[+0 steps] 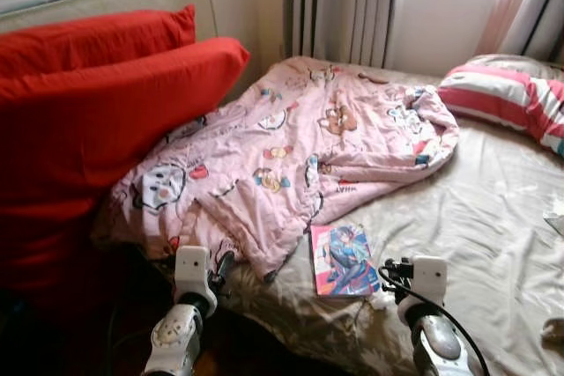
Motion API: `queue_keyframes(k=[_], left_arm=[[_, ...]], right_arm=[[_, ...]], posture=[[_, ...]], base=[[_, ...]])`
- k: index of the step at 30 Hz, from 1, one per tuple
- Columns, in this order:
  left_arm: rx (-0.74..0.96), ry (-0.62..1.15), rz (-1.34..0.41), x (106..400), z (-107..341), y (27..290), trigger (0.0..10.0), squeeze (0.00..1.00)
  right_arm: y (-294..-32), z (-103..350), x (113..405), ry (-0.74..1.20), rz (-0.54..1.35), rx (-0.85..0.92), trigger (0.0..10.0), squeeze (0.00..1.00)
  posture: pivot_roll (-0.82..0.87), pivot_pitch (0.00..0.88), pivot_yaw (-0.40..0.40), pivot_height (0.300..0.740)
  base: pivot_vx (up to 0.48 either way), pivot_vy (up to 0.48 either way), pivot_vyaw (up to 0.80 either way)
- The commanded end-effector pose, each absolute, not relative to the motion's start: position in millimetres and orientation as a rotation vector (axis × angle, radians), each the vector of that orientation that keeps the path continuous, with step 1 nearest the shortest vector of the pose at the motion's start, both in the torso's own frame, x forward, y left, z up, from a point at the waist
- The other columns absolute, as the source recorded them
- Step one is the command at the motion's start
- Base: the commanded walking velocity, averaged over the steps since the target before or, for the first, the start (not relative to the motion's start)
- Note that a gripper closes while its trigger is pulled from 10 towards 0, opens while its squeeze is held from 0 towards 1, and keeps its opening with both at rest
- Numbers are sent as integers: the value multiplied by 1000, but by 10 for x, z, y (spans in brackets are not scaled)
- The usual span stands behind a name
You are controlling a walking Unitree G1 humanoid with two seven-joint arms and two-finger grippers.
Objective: Clean up the room
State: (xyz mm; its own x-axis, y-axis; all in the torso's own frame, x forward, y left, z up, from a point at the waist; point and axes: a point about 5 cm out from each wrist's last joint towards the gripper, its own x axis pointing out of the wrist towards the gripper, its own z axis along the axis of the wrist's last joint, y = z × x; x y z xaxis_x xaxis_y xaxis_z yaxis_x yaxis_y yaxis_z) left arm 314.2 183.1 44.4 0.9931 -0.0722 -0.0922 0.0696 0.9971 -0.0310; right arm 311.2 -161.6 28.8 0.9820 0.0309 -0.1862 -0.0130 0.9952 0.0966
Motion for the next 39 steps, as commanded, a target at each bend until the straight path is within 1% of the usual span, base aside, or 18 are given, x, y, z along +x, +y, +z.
queue_keyframes(k=[1,8,15,16,17,18,21,26,27,28,33,34,35,36,38,39], left_arm=[[-30,85,-95,3172,473,1757,10000,0],[-29,85,-100,3166,468,1755,10000,0],[-28,79,-105,3175,483,1742,10000,0],[-27,77,-109,3175,486,1740,10000,0],[-27,77,-110,3174,487,1738,10000,0],[-26,77,-113,3172,486,1738,10000,0],[-25,73,-116,3168,491,1745,10000,0],[-23,70,-120,3177,508,1769,10000,0],[-24,68,-121,3180,516,1774,10000,0],[-24,67,-122,3180,519,1776,10000,0],[-26,63,-127,3176,525,1777,10000,0],[-28,61,-135,3180,535,1764,10000,0],[-28,59,-138,3179,538,1759,10000,0],[-28,56,-142,3175,541,1754,10000,0],[-28,56,-142,3175,541,1754,10000,0],[-29,51,-148,3161,541,1741,10000,0]], right_arm=[[-1734,240,3069,217,-9,81,10000,0],[-1718,227,3064,226,-2,79,10000,0],[-1673,165,3056,298,27,48,10000,0],[-1670,128,3040,334,33,33,10000,835],[-1670,114,3034,348,35,28,10000,835],[-1661,106,3026,351,47,27,10000,1000],[-1660,91,3019,367,56,0,10000,1000],[-1660,30,2995,439,82,-55,10000,1000],[-1670,1,2979,473,83,-73,10000,133],[-1680,-16,2970,491,81,-84,10000,0],[-1710,-38,2960,526,63,-66,10000,0],[-1726,-11,2992,529,66,-75,10000,0],[-1731,0,3003,528,70,-79,10000,0],[-1729,17,3020,522,77,-80,10000,1000],[-1729,17,3020,522,77,-80,10000,1000],[-1697,87,3081,484,106,-60,10000,1000]], posture=[[-79,44,35,611],[-80,42,38,611],[-82,76,39,611],[-78,97,40,611],[-78,97,40,611],[-78,106,39,611],[-72,141,40,611],[-65,167,43,611],[-59,177,43,611],[-57,179,44,611],[-51,197,46,611],[-44,227,47,611],[-42,236,47,611],[-39,252,48,611],[-39,252,48,611],[-30,278,48,611]], base=[[296,0,0],[305,0,0],[0,0,0],[0,0,0],[0,0,0],[0,0,0],[0,0,0],[0,0,0],[0,0,0],[0,0,0],[0,0,0],[0,0,0],[0,0,0],[0,0,0],[0,0,0],[0,0,0]])
